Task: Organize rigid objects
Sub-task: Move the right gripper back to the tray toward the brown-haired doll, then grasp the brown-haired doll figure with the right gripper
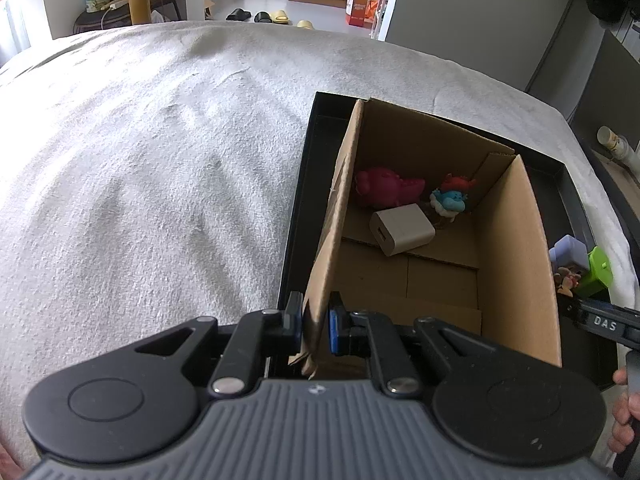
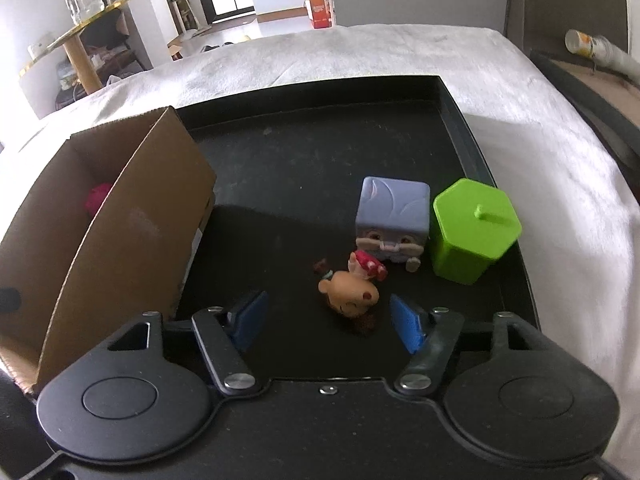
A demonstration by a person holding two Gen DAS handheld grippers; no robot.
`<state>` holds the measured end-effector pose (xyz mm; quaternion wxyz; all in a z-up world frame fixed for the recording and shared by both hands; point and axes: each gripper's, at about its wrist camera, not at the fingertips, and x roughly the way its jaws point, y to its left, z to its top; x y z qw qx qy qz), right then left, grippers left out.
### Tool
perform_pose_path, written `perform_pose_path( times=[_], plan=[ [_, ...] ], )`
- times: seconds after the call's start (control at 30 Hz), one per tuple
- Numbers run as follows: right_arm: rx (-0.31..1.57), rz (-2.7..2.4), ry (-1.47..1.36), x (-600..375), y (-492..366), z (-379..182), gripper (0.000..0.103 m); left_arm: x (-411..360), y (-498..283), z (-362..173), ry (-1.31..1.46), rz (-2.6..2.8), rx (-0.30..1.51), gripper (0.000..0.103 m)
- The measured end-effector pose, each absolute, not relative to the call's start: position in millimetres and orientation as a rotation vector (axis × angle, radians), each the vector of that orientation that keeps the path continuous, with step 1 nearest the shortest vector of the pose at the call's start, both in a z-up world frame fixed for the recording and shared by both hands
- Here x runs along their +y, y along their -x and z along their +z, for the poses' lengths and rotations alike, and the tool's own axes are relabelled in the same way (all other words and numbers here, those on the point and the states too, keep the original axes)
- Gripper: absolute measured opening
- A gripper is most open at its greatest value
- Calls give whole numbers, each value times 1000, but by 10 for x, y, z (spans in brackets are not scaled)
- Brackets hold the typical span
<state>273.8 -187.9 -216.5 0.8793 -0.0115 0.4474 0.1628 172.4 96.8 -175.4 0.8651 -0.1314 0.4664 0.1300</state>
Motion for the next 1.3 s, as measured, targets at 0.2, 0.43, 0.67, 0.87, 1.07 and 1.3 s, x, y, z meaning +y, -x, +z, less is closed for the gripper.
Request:
perform_pose_path(
  times=[0.2, 0.43, 0.67, 0.87, 1.07, 1.3],
  plan=[
    [944, 320, 77, -1832, -2752, -2227, 33, 976, -1721, -1754, 278, 266, 975, 12],
    [949, 312, 98, -1869, -2695, -2125, 33, 983, -1714, -1748, 283, 261, 972, 12],
    [927, 336, 97, -1874, -2644, -1937, 14, 987, -1717, -1748, 282, 255, 973, 12],
    [936, 340, 105, -1888, -2636, -1913, 14, 982, -1710, -1749, 282, 253, 970, 12],
    [920, 346, 91, -1916, -2612, -1845, 13, 982, -1710, -1744, 286, 252, 969, 12],
    [876, 390, 114, -1839, -2561, -1626, 13, 985, -1710, -1739, 293, 251, 968, 12]
  ],
)
